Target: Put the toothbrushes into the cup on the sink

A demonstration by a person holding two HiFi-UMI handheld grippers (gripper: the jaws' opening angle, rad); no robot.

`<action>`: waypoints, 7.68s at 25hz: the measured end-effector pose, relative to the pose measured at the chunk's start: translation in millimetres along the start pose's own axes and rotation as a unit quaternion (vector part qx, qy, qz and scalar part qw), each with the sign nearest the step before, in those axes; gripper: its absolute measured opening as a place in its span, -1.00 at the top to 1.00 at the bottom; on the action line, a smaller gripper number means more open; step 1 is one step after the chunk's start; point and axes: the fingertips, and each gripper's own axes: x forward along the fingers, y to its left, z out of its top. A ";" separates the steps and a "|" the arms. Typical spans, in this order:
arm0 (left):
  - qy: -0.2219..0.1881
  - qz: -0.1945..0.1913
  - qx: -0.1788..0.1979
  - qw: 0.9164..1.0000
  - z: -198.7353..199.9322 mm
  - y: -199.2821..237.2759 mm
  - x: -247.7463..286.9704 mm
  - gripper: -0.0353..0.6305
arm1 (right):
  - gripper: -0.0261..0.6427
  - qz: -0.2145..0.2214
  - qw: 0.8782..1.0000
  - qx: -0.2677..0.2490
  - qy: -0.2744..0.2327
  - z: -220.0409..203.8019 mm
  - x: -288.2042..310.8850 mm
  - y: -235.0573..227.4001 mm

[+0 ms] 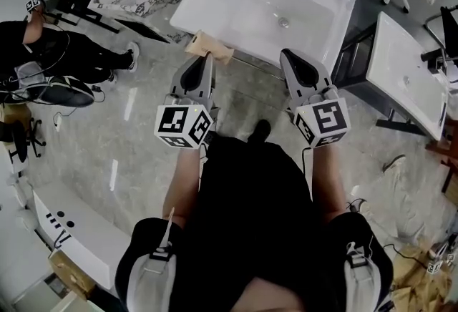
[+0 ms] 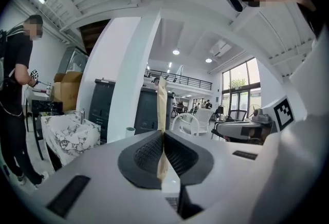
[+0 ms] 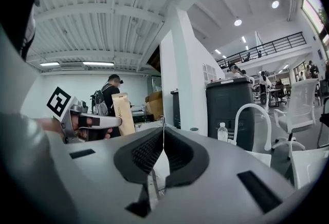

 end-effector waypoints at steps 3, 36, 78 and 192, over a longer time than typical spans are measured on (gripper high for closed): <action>0.003 0.006 -0.002 1.000 -3.8 -2.4 -1.5 0.83 | 0.83 0.003 1.000 0.008 0.003 -5.3 -2.2 -3.4; 0.001 -0.052 0.000 0.999 30.0 123.4 80.3 0.83 | 0.83 -0.060 0.998 0.022 0.022 14.7 134.1 0.9; 0.081 -0.134 -0.027 0.987 24.9 251.5 245.4 0.83 | 0.83 -0.109 0.989 0.076 0.071 6.5 344.3 -48.2; 0.209 -0.051 -0.012 0.977 -84.2 278.6 497.6 0.74 | 0.83 -0.072 0.982 0.139 0.105 -31.9 410.2 -199.7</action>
